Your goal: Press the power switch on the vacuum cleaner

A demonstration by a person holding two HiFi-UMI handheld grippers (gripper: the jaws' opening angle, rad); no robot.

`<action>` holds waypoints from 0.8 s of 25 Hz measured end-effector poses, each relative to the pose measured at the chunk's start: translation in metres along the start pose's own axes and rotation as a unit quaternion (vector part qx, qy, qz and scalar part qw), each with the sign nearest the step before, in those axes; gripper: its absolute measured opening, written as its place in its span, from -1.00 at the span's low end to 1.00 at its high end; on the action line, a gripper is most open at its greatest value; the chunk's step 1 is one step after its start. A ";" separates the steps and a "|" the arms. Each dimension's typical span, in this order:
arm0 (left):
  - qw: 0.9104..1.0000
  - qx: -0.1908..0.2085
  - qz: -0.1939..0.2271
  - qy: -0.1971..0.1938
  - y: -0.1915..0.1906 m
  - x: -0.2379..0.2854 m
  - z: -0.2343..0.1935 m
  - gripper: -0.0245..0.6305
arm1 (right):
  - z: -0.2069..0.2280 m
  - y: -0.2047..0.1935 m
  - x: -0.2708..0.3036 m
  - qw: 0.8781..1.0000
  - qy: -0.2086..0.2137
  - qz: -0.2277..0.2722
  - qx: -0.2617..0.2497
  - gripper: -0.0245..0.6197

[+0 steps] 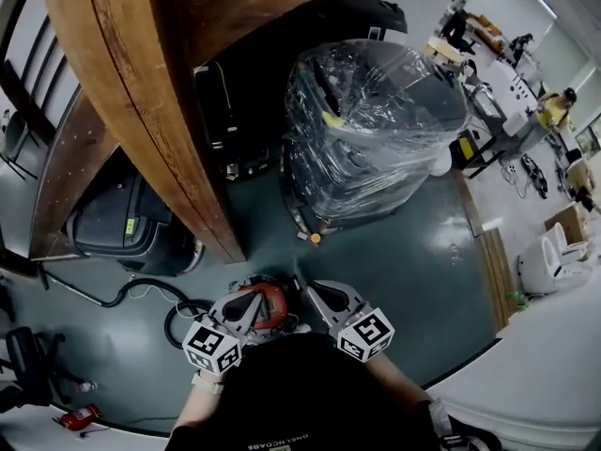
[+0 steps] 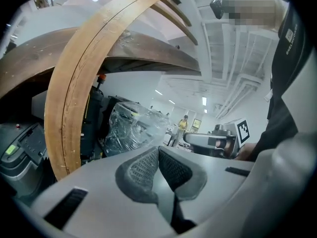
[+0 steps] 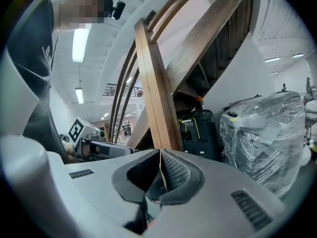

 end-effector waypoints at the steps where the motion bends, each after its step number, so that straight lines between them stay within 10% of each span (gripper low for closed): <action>1: 1.000 0.002 0.000 -0.004 0.000 0.002 0.001 -0.88 | 0.001 0.001 -0.002 1.000 -0.001 0.002 0.000 -0.84; 20: 1.000 0.006 -0.009 -0.019 0.004 0.009 0.003 -0.88 | 0.016 0.004 -0.021 0.999 -0.038 0.016 0.016 -0.84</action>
Point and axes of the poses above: the fingertips, and each gripper's own axes: x forward along the fingers, z to its right, y out of its top, the point moved 7 cm from there along -x, backward along the fingers, and after that the axes turned 15 degrees about x, right-handed, at the moved point
